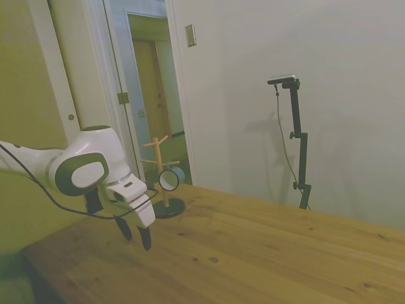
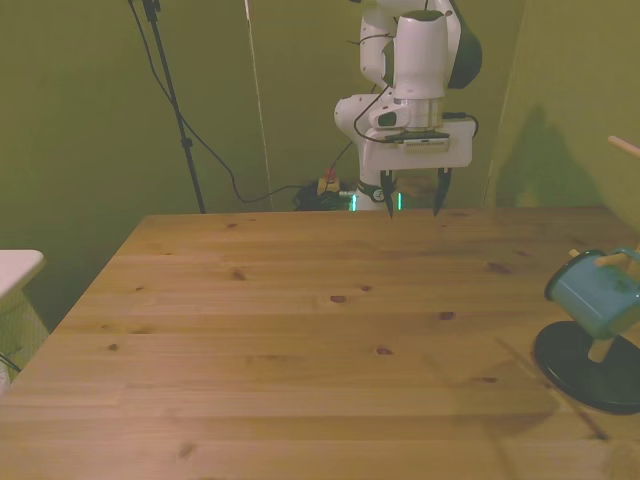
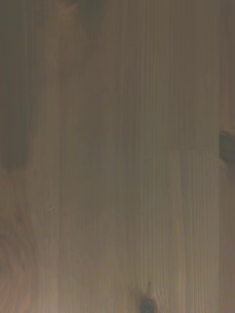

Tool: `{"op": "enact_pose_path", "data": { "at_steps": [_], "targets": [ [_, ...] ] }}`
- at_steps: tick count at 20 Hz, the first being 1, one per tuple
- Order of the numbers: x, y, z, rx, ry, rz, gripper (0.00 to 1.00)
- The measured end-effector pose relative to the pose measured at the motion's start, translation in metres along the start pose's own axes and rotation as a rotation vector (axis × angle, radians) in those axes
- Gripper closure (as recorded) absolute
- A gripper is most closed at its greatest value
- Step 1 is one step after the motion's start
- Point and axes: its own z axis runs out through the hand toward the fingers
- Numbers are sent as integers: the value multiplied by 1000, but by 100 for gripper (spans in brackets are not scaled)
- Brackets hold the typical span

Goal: Unload the mug

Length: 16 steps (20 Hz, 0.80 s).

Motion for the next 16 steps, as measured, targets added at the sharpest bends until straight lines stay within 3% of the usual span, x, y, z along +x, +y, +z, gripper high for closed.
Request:
{"op": "enact_pose_path", "data": {
  "at_steps": [3, 9, 14, 16],
  "targets": [
    [6, -4, -5, 19, 22, -13, 0],
    [63, -42, -53, 128, 148, 7, 0],
    [97, -88, -50, 208, 203, -38, 0],
    [110, -121, -35, 225, 173, -77, 0]
  ]
}}
